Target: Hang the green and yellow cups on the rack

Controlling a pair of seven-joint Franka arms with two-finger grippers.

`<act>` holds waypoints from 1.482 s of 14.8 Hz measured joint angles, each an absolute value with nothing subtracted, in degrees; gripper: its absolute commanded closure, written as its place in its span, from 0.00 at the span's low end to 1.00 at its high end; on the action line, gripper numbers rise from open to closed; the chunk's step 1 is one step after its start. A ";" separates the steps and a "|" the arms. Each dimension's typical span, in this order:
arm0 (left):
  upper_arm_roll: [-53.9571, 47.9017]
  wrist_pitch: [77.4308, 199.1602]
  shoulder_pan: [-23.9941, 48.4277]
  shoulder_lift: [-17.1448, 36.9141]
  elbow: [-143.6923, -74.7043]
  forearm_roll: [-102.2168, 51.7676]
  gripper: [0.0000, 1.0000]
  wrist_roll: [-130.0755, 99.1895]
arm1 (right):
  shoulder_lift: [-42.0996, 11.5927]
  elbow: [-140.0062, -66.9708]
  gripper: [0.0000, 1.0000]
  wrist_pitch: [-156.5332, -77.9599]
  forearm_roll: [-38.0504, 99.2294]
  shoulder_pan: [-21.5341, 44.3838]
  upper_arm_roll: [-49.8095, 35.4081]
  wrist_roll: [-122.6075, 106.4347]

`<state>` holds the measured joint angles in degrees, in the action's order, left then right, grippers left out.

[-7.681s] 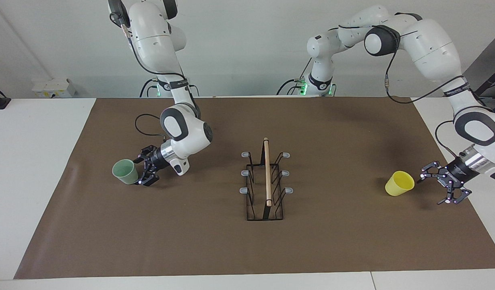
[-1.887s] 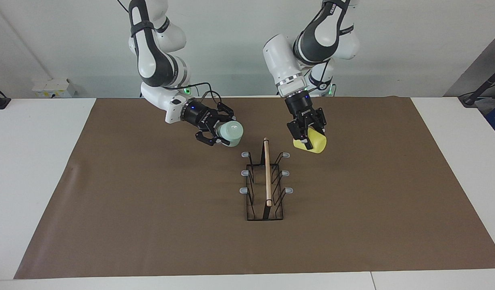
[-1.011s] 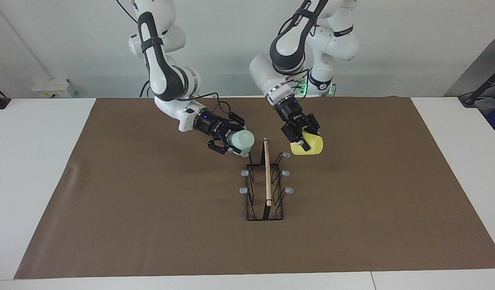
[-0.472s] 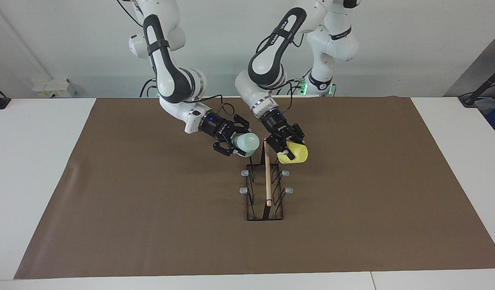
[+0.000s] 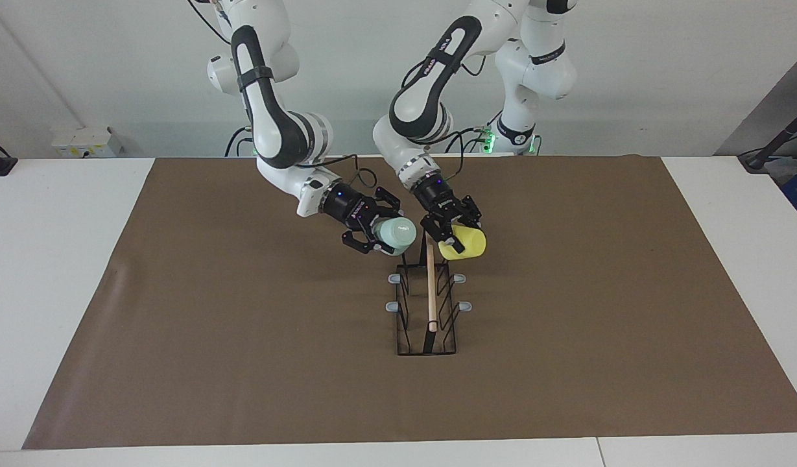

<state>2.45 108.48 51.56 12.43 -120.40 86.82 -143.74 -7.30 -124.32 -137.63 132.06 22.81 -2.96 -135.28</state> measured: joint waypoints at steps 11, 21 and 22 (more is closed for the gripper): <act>2.30 107.39 53.24 11.98 -118.81 85.88 0.00 -144.36 | -7.63 -123.54 1.00 -138.49 132.05 23.91 -3.02 -135.54; 4.09 124.54 40.68 -1.76 -116.97 71.99 0.00 -107.23 | -8.78 -123.42 1.00 -138.60 132.05 24.04 -3.05 -136.45; 4.13 126.55 38.37 -2.28 -116.97 69.68 0.00 -101.52 | -9.15 -123.42 1.00 -138.60 132.05 24.24 -3.05 -137.01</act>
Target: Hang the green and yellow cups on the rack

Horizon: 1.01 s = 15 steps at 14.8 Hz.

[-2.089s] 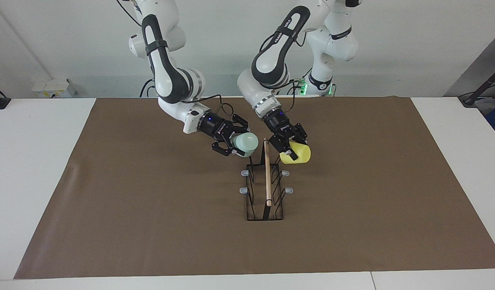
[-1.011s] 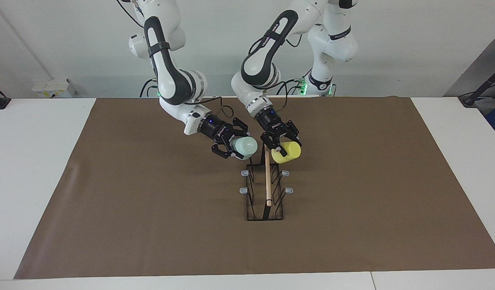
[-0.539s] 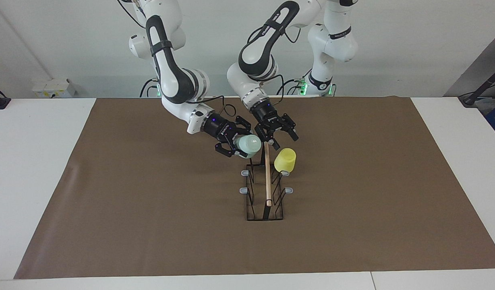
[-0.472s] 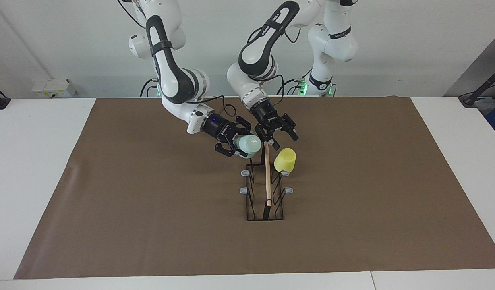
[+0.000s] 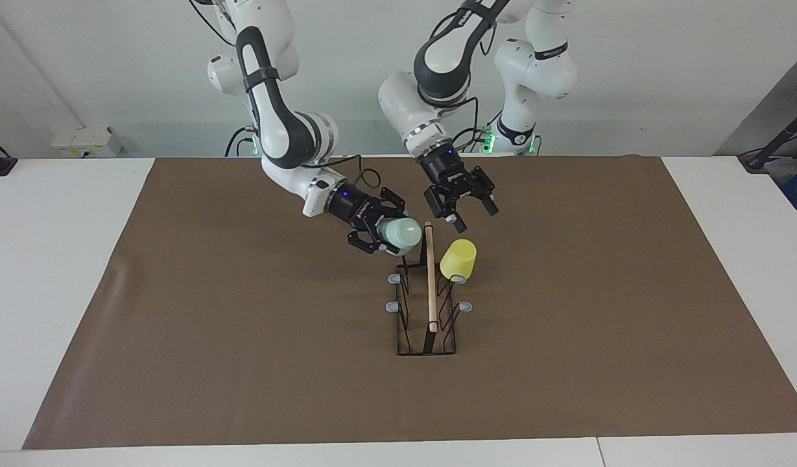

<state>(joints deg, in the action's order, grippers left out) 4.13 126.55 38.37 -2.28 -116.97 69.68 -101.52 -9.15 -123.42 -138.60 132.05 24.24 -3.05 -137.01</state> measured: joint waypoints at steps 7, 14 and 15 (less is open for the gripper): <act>4.47 137.75 24.60 -5.41 -117.15 49.87 0.00 -65.17 | -11.18 -123.38 1.00 -139.58 132.05 24.75 -3.06 -140.22; 4.51 141.44 17.64 -5.45 -117.49 33.76 0.00 -42.53 | -11.27 -123.38 0.00 -141.36 132.05 24.79 -3.06 -140.46; 4.53 141.65 16.46 -5.45 -117.49 29.41 0.00 -36.71 | -11.27 -123.38 0.00 -141.40 132.05 24.79 -3.06 -140.47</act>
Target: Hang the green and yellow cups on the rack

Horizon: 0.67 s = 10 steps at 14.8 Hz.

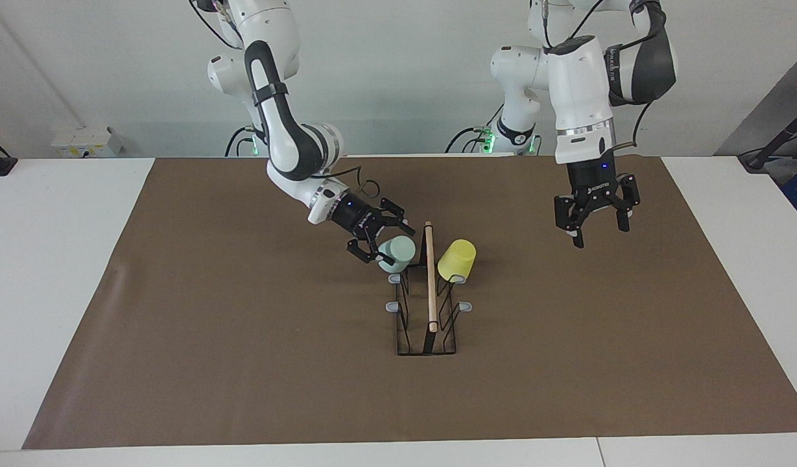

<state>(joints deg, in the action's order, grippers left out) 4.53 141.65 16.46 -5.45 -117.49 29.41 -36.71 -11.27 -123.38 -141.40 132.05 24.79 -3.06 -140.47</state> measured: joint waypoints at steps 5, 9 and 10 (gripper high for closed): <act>4.63 138.65 10.00 -5.37 -115.94 7.78 0.00 -8.60 | -10.98 -122.79 0.00 -141.40 132.05 24.60 -2.95 -140.46; 4.65 120.67 5.30 -3.17 -104.14 -1.05 0.00 6.64 | -8.59 -122.02 0.00 -144.61 132.05 24.31 -2.71 -138.24; 4.65 117.01 4.75 -2.26 -100.75 -1.46 0.00 7.89 | -7.69 -121.94 0.00 -145.92 131.78 24.09 -2.65 -137.64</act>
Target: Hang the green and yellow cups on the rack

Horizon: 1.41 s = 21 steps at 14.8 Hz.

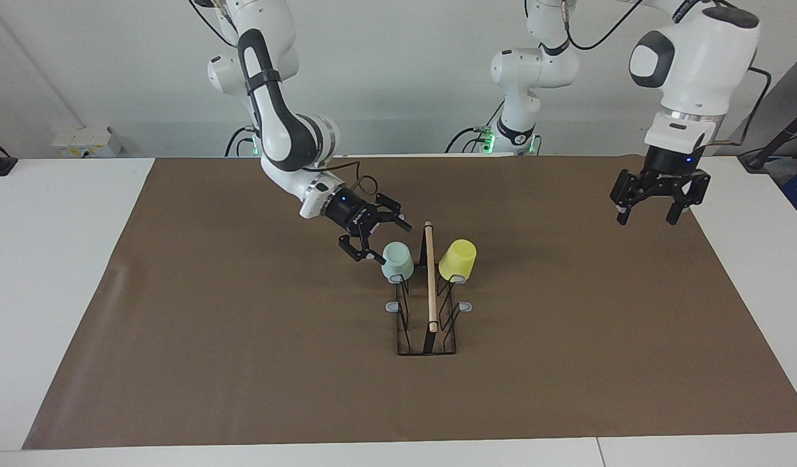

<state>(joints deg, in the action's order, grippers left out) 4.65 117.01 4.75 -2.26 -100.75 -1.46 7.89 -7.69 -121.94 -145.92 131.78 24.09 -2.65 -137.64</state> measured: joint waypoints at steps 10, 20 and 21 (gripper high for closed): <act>2.54 95.08 5.56 0.01 -88.78 -1.51 0.00 8.77 | -5.71 -118.95 0.00 -144.59 82.41 5.77 -2.07 -123.93; 2.56 91.53 5.74 -1.03 -89.95 -1.51 0.00 9.16 | -3.35 -118.08 0.00 -144.43 33.77 -1.81 -1.38 -91.01; 2.63 91.18 5.72 -1.04 -90.03 -1.44 0.01 9.16 | -3.16 -117.73 0.00 -144.44 28.93 -1.81 -1.39 -85.66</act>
<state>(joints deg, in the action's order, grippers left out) 2.63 91.18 5.72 -1.04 -90.03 -1.44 9.16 -3.16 -117.73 -144.44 28.93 -1.81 -1.39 -85.66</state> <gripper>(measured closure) 0.004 0.000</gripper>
